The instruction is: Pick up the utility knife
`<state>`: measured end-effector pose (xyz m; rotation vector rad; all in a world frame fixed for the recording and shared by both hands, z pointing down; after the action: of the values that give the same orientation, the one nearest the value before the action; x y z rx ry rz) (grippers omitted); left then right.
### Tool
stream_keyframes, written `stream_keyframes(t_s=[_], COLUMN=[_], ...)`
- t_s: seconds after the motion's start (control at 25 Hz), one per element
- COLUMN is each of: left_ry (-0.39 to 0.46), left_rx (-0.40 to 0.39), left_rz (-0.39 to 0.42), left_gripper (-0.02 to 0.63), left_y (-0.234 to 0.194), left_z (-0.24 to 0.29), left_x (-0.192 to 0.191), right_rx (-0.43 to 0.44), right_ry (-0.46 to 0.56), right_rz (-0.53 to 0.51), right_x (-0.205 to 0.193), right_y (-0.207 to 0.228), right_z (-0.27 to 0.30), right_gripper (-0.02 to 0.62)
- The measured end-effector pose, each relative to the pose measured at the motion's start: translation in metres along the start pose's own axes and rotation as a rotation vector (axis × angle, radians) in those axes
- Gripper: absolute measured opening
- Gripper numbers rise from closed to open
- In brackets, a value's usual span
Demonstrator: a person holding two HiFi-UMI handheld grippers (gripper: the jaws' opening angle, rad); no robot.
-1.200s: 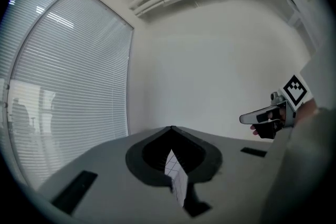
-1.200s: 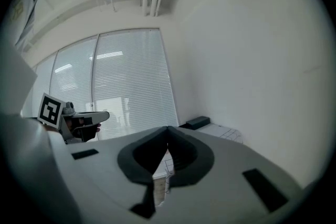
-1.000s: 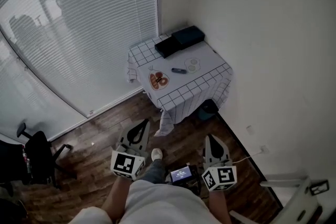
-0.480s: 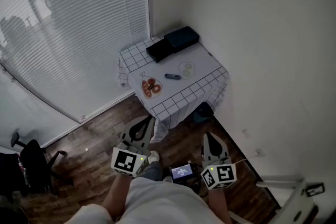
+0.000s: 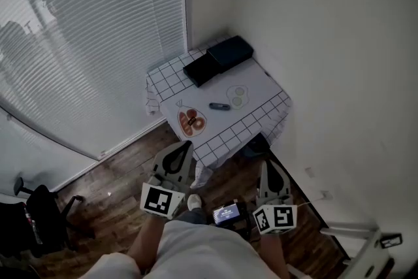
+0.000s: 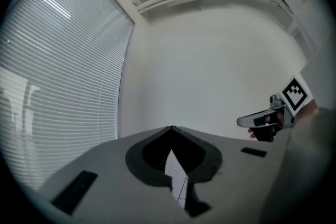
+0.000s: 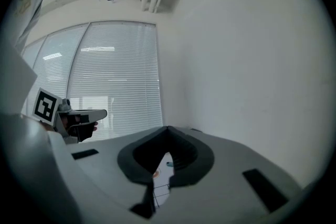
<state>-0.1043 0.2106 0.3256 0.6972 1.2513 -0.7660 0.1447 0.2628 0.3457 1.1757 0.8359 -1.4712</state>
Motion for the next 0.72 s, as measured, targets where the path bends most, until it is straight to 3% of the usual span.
stream_keyframes(t_s=[0.28,0.4,0.56,0.72], left_ry=[-0.014,-0.012,0.011,0.024], left_rx=[-0.020,-0.016,0.037,0.084], left_rz=[0.035,0.014,0.012,0.023], left_gripper=[0.006,0.006,0.006,0.006], left_y=[-0.033,-0.040,-0.049,-0.058], left_z=[0.028,0.038,0.057,0.082], left_x=[0.003,0.004,0.005,0.009], right_rx=[-0.045,-0.054,-0.073,-0.027], right_ry=[0.015,0.004,-0.011,-0.019], right_rz=[0.040,0.030,-0.057,-0.065], right_x=[0.011,0.016,0.022,0.027], right_y=[-0.002,0.001,0.008,0.021], right_z=[0.035,0.043,0.066,0.099], right_gripper=[0.006,0.006,0.006,0.006])
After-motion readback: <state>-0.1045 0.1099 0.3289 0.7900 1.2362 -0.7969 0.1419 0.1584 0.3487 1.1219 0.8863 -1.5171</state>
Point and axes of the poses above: the fingertips, and each gripper's own axes: z forward along the fingers, y to its right, x out of its top, the point moved 6 cm from there along -z, backward along the fingers, and after that the axes turned 13 degrees about -y, right-handed, at the moved point
